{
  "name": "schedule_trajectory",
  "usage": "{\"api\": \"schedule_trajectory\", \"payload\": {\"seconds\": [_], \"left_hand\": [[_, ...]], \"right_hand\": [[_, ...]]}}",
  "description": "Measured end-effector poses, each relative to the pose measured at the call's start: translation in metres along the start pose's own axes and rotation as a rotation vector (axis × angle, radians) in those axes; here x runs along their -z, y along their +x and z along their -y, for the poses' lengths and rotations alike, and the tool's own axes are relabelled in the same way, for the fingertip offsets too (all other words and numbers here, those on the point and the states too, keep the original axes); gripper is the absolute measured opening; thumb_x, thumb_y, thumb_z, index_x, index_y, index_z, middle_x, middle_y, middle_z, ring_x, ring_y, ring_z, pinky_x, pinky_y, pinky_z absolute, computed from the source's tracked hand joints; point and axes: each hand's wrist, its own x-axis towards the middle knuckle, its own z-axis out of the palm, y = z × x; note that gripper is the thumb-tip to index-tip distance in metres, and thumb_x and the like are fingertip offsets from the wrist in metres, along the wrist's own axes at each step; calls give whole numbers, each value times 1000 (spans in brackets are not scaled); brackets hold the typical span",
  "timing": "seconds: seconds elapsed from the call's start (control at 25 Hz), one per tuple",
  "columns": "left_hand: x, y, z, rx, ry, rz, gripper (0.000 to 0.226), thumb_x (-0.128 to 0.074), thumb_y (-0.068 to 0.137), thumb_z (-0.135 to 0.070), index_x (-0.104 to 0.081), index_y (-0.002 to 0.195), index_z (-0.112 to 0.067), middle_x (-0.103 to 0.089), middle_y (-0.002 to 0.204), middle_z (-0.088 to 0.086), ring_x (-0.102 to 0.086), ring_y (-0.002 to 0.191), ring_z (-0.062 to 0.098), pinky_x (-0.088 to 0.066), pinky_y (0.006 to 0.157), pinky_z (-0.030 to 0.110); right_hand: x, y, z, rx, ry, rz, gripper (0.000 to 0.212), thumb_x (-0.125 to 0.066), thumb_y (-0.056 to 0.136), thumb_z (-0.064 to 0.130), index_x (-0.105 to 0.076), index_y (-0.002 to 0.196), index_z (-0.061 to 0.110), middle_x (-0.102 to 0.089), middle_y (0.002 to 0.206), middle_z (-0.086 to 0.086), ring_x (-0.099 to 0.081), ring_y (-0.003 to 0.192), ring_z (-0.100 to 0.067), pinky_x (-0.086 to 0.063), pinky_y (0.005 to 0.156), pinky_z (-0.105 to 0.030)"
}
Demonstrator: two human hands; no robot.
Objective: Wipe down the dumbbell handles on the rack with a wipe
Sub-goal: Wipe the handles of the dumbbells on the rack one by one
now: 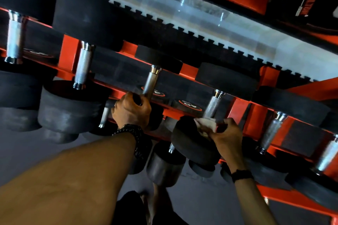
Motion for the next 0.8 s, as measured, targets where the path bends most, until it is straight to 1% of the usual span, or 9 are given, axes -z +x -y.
{"api": "schedule_trajectory", "payload": {"seconds": [0.12, 0.28, 0.36, 0.44, 0.52, 0.64, 0.72, 0.76, 0.8], "left_hand": [[2, 0, -1, -8, -29, -13, 38, -46, 77, -40, -65, 82, -8, -70, 87, 22, -62, 85, 45, -45, 76, 45], [3, -1, -3, -5, -14, 8, 40, -44, 76, -42, -65, 83, -9, -70, 88, 21, -62, 86, 44, -45, 78, 44], [4, -1, -3, -1, -17, 6, 39, -45, 76, -42, -65, 82, -9, -70, 88, 21, -62, 86, 45, -44, 77, 45], [5, -2, -3, -4, -33, 5, 39, -45, 76, -42, -65, 82, -9, -69, 88, 21, -62, 86, 44, -44, 77, 45], [6, -2, -3, -6, -31, 16, 38, -45, 77, -43, -64, 82, -10, -69, 87, 20, -62, 86, 43, -45, 78, 45], [8, -2, -3, -4, -35, 33, 34, -48, 80, -43, -62, 79, -12, -69, 86, 18, -62, 84, 42, -45, 78, 45], [8, -1, -3, 4, -38, 37, 27, -56, 85, -38, -61, 79, -13, -69, 87, 18, -62, 85, 43, -45, 79, 45], [8, -1, -3, 10, -32, 40, 24, -59, 86, -35, -61, 79, -12, -69, 88, 19, -62, 87, 43, -45, 80, 46], [7, -1, -3, 12, -29, 39, 23, -61, 87, -33, -62, 80, -11, -69, 89, 20, -61, 88, 44, -44, 80, 46]], "right_hand": [[-4, 6, 7, 136, 123, -158, 29, -84, 72, 8, -56, 69, 7, -53, 62, 5, -50, 54, 1, -36, 52, -8], [-12, 39, 22, 202, 265, -429, 9, -74, 82, 6, -65, 84, 6, -67, 80, -7, -59, 66, 6, -47, 65, -10], [-17, 32, 16, 176, 228, -397, 9, -68, 84, 4, -69, 94, 5, -69, 88, -5, -63, 74, -3, -50, 72, -14], [-18, 5, 8, 122, 113, -282, 15, -65, 84, -2, -70, 97, 4, -67, 88, -1, -63, 76, -12, -44, 69, -7], [-18, -14, 4, 67, 5, -204, 11, -66, 83, -3, -72, 88, 3, -64, 80, 1, -59, 73, -12, -37, 61, -9], [-20, 21, 5, 24, 21, -248, 13, -63, 81, 5, -67, 72, 13, -64, 68, -2, -52, 59, -9, -40, 53, -15], [-22, 56, 12, -8, 109, -295, 12, -56, 78, 18, -59, 67, 15, -59, 64, -4, -50, 55, -13, -49, 53, -39], [-22, 59, 14, -9, 108, -301, 12, -56, 77, 17, -60, 67, 12, -56, 64, -4, -50, 56, -16, -45, 50, -43], [-23, 52, 14, 12, 57, -315, 9, -58, 79, 10, -62, 71, 7, -55, 64, -5, -50, 57, -18, -39, 48, -39]]}}
